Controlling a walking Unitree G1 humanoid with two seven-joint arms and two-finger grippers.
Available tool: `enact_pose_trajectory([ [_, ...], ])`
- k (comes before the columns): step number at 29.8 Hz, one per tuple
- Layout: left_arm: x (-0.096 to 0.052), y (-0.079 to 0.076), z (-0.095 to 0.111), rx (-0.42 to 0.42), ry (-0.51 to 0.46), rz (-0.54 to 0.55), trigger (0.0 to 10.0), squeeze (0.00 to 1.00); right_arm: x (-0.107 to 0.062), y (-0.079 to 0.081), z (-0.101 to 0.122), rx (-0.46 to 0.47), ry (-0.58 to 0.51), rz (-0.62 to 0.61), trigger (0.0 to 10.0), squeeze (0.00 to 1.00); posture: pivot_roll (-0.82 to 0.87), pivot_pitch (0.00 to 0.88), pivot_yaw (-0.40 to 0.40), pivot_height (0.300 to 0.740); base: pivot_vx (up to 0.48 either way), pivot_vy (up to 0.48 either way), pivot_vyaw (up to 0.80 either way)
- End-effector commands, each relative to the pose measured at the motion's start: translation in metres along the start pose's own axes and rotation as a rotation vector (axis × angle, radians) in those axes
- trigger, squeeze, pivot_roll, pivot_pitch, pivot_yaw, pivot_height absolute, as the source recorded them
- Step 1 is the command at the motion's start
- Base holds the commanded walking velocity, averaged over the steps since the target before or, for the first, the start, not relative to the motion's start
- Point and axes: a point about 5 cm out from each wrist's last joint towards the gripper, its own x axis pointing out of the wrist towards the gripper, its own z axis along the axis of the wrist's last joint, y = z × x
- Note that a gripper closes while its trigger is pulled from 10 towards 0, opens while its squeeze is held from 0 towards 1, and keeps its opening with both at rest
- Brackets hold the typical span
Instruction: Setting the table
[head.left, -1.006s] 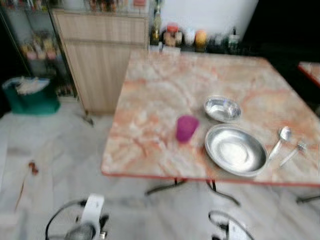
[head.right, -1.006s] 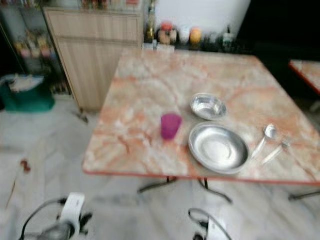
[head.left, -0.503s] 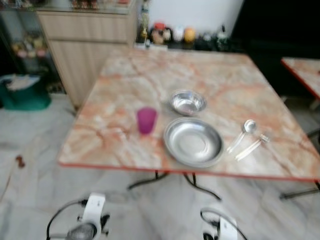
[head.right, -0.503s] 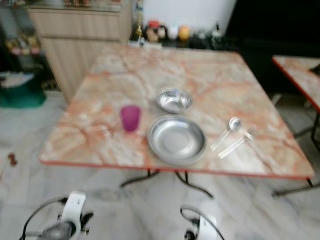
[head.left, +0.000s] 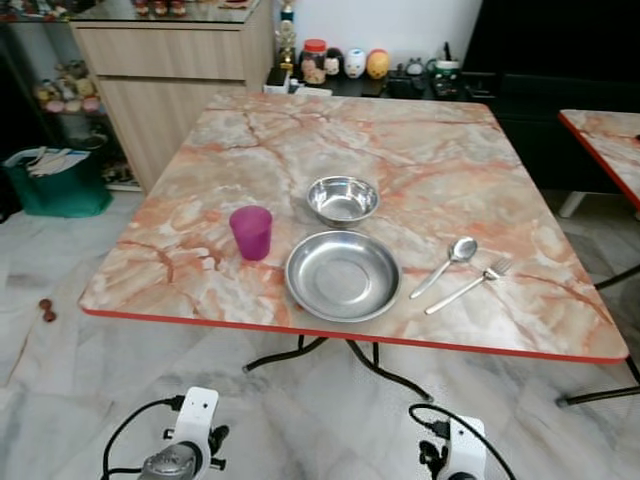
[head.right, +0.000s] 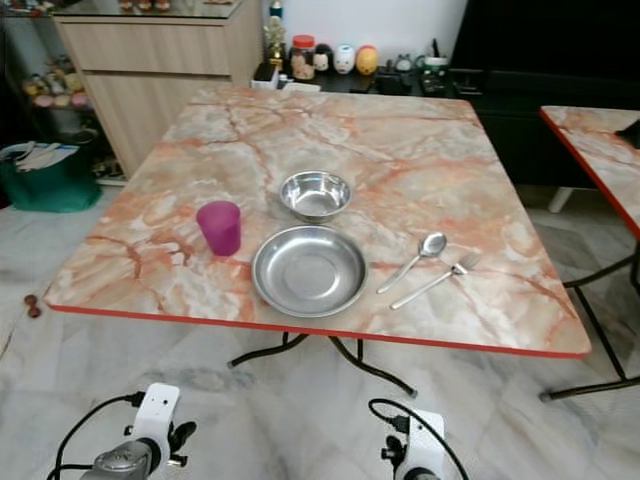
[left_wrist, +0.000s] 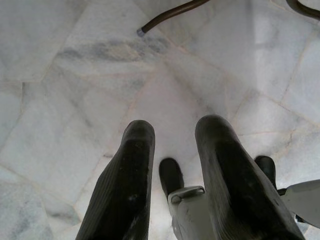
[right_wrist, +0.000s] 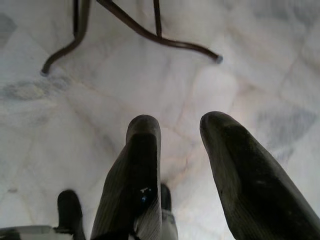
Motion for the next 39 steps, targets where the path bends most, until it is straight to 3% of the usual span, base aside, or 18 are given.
enact_pose_trajectory([
  [1,-0.001,0.0,-0.008,0.026,0.034,-0.007,10.0,0.0,0.0,-0.003,0.003,-0.004,-0.032,-0.018,10.0,0.0,0.03,0.0,-0.047,0.74,0.0,0.0,0.0],
  [6,-0.002,0.0,-0.011,0.036,0.042,-0.007,10.0,0.0,-0.002,-0.008,0.009,-0.072,-0.094,-0.034,10.0,0.0,0.03,0.0,-0.053,0.74,0.0,0.0,0.0],
  [10,-0.004,0.003,-0.015,0.038,0.052,-0.004,10.0,0.0,-0.008,-0.008,0.017,-0.053,-0.254,-0.037,10.0,0.0,0.02,0.0,-0.054,0.74,0.0,0.0,0.0],
  [15,-0.004,0.004,-0.016,0.046,0.055,-0.008,10.0,0.0,-0.017,-0.01,0.024,-0.063,-0.378,-0.053,10.0,0.0,0.02,0.0,-0.053,0.74,0.0,0.0,0.0],
  [17,-0.004,0.004,-0.016,0.049,0.054,-0.01,10.0,0.0,-0.028,-0.006,0.036,-0.086,-0.493,-0.038,10.0,0.0,0.02,0.0,-0.058,0.74,0.0,0.0,0.0],
  [20,-0.004,0.003,-0.015,0.052,0.05,-0.011,10.0,0.0,-0.04,-0.002,0.046,-0.109,-0.571,-0.034,10.0,0.0,0.02,0.0,-0.06,0.74,0.0,0.0,0.0],
  [29,-0.002,0.0,-0.01,0.063,0.042,-0.017,10.0,0.0,-0.085,0.004,0.073,-0.076,-0.71,-0.081,10.0,0.0,0.0,0.0,-0.054,0.74,0.0,0.0,0.0],
  [31,-0.002,0.0,-0.01,0.063,0.042,-0.016,10.0,0.0,-0.088,0.004,0.077,-0.071,-0.718,-0.083,10.0,0.0,0.0,0.0,-0.054,0.74,0.0,0.0,0.0],
  [34,-0.001,0.001,-0.007,0.063,0.039,-0.013,10.0,0.0,-0.087,0.001,0.106,-0.039,-0.756,-0.091,10.0,0.0,-0.01,0.0,-0.05,0.74,0.0,0.0,0.0],
  [36,-0.001,0.002,-0.005,0.056,0.035,-0.01,10.0,0.0,-0.077,-0.001,0.143,-0.012,-0.813,-0.076,10.0,0.0,-0.01,0.0,-0.051,0.74,0.0,0.0,0.0],
  [37,-0.001,0.002,-0.005,0.056,0.035,-0.01,10.0,0.0,-0.077,-0.001,0.143,-0.012,-0.813,-0.076,10.0,0.0,-0.01,0.0,-0.051,0.74,0.0,0.0,0.0],
  [39,-0.001,0.002,-0.004,0.046,0.032,-0.008,10.0,0.0,-0.072,0.001,0.164,0.022,-0.838,-0.054,10.0,0.0,0.0,0.0,-0.055,0.74,0.0,0.0,0.0],
])
